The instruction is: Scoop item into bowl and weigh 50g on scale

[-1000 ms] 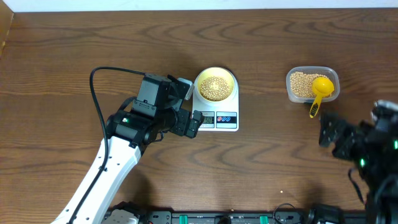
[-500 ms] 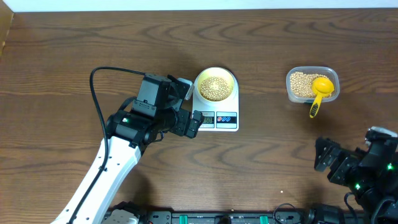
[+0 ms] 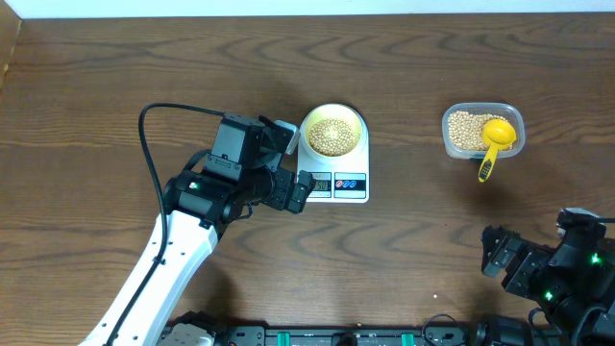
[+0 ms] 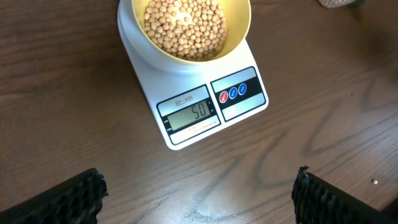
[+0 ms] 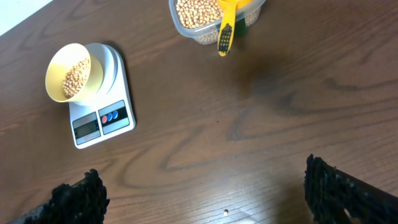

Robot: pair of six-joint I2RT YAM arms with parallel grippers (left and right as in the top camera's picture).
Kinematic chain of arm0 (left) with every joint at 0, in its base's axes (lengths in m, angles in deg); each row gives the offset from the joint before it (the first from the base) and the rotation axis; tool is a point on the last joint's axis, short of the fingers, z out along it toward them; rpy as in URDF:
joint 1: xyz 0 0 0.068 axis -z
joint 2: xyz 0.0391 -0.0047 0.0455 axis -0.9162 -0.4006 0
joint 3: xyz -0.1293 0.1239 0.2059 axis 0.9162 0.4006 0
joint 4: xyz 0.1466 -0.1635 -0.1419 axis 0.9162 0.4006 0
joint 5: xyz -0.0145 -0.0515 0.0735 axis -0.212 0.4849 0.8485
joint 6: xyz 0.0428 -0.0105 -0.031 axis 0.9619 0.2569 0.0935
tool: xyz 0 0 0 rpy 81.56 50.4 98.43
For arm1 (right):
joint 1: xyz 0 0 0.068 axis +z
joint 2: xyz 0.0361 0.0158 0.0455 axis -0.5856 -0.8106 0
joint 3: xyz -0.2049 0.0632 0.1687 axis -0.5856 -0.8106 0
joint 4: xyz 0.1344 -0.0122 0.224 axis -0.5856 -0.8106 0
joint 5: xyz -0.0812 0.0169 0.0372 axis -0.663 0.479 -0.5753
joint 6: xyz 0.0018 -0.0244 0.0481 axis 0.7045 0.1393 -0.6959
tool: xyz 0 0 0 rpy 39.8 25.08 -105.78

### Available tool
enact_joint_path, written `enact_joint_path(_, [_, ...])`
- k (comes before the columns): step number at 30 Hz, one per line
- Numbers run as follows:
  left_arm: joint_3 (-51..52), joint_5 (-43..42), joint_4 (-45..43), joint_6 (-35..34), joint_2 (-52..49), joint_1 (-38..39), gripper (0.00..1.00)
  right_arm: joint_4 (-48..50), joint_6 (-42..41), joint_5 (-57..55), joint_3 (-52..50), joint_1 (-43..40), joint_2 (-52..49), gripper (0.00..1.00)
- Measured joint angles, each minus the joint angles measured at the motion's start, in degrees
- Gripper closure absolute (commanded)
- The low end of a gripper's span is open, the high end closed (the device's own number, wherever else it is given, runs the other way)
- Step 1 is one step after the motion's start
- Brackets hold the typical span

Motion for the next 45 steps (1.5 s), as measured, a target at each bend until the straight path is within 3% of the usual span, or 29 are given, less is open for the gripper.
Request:
enact_joint_path(9, [0.00,-0.02,0.00,0.00,0.00,0.00,0.02,2.73,1.42,-0.02,0.00,0.00,0.00,0.01])
enact_joint_path(20, [0.00,-0.02,0.02,-0.02,0.00,0.00,0.02,14.95,17.00,-0.35,-3.48,4.70,0.48,0.01])
enact_joint_path(32, [0.00,-0.02,0.04,-0.02,0.00,0.00,0.02,37.86,20.04,-2.84,-27.21,8.90,19.04,0.01])
enact_joint_path(45, [0.00,-0.02,0.02,0.00,0.00,0.00,0.02,52.46,20.20,-3.02,-43.89,9.64,30.49,0.01])
